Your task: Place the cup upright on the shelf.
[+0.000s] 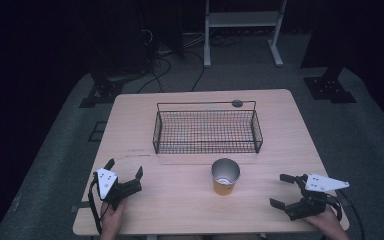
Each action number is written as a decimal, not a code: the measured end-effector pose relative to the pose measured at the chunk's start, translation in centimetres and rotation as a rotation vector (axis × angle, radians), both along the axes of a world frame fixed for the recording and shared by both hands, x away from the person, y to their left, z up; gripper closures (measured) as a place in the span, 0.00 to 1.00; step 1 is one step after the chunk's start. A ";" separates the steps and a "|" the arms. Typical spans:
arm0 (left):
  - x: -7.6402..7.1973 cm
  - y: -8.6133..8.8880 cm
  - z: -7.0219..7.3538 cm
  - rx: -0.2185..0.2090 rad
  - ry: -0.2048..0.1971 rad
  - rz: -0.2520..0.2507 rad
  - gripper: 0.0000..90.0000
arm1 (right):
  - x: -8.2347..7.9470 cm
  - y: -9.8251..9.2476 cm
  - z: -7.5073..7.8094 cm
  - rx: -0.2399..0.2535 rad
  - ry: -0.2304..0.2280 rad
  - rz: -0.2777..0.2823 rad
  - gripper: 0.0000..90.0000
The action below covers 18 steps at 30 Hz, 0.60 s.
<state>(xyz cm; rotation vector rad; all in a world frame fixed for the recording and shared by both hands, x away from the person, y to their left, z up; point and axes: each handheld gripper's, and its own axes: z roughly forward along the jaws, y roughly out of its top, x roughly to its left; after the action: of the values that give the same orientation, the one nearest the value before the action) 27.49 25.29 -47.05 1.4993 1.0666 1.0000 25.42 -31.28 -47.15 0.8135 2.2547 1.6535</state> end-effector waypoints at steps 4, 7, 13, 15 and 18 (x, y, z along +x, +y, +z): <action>0.0 0.0 0.0 0.002 0.001 0.003 0.00 | 0.1 0.1 0.0 0.005 -0.001 0.008 0.03; 0.0 0.0 0.0 0.004 0.000 0.002 0.00 | 0.1 0.4 0.1 0.000 0.000 0.009 0.03; -0.1 0.0 0.0 0.002 -0.001 -0.002 0.00 | -0.1 1.2 0.3 -0.015 -0.008 0.020 0.03; -0.1 0.0 0.0 0.002 -0.004 -0.003 0.00 | -0.2 1.8 0.7 -0.006 -0.022 0.030 0.03; -0.1 0.0 0.0 0.003 -0.004 -0.004 0.00 | -0.3 2.6 0.9 -0.012 -0.027 0.045 0.03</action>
<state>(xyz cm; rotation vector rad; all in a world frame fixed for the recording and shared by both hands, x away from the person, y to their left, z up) 27.39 25.25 -47.07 1.5006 1.0594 1.0013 25.13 -28.71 -46.23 0.7376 2.2786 1.6583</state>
